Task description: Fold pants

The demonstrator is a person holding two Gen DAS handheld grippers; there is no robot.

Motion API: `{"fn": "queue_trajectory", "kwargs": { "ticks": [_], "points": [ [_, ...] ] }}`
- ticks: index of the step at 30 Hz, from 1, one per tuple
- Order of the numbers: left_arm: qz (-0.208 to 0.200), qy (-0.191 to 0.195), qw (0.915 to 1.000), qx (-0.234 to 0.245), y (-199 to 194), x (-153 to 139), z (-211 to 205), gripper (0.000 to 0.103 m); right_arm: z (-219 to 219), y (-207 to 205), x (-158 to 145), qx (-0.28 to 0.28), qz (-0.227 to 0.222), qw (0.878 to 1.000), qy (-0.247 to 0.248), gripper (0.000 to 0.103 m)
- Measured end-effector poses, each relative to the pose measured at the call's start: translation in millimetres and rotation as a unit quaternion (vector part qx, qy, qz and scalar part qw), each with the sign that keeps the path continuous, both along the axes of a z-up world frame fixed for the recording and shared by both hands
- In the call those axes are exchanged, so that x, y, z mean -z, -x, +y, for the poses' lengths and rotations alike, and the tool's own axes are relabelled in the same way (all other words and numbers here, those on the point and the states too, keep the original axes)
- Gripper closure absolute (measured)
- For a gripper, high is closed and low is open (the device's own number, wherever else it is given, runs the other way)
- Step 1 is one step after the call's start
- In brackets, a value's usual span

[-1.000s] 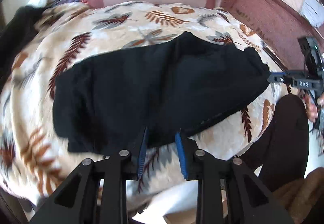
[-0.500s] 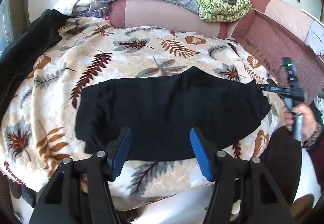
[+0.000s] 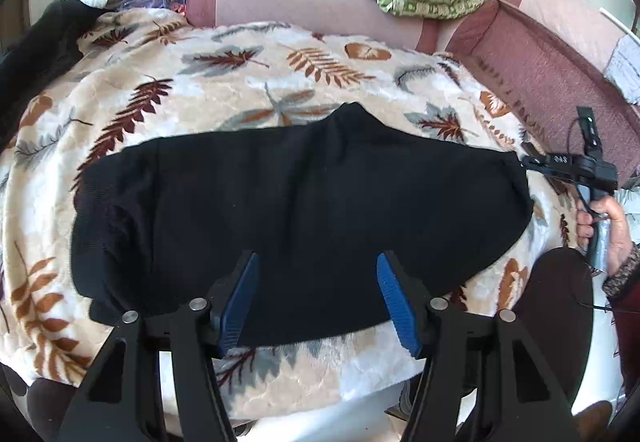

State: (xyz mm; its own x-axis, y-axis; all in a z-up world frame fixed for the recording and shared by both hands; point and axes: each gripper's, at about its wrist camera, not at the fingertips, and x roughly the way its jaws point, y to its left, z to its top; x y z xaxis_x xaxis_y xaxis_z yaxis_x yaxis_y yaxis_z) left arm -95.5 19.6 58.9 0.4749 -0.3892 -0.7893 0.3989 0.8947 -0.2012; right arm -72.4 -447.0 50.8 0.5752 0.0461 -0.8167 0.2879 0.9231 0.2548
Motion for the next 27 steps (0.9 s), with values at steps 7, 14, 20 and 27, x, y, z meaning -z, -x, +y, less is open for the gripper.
{"fn": "queue_trajectory", "kwargs": {
  "ticks": [7, 14, 20, 27],
  "points": [
    [0.015, -0.009, 0.9999, 0.003, -1, 13, -8, 0.043, -32, 30, 1, 0.109, 0.050, 0.989, 0.091, 0.084],
    [0.007, 0.003, 1.0000, -0.001, 2, 3, -13, 0.035, 65, 8, -30, -0.085, -0.049, 0.994, 0.054, 0.074],
    [0.000, 0.005, 1.0000, -0.003, 4, 2, -14, 0.035, 117, -32, 23, -0.166, 0.046, 0.985, 0.014, 0.074],
    [0.009, 0.020, 0.9994, -0.026, -7, 13, 9, 0.031, 58, 1, 19, -0.093, 0.094, 0.984, 0.115, 0.077]
  ]
}}
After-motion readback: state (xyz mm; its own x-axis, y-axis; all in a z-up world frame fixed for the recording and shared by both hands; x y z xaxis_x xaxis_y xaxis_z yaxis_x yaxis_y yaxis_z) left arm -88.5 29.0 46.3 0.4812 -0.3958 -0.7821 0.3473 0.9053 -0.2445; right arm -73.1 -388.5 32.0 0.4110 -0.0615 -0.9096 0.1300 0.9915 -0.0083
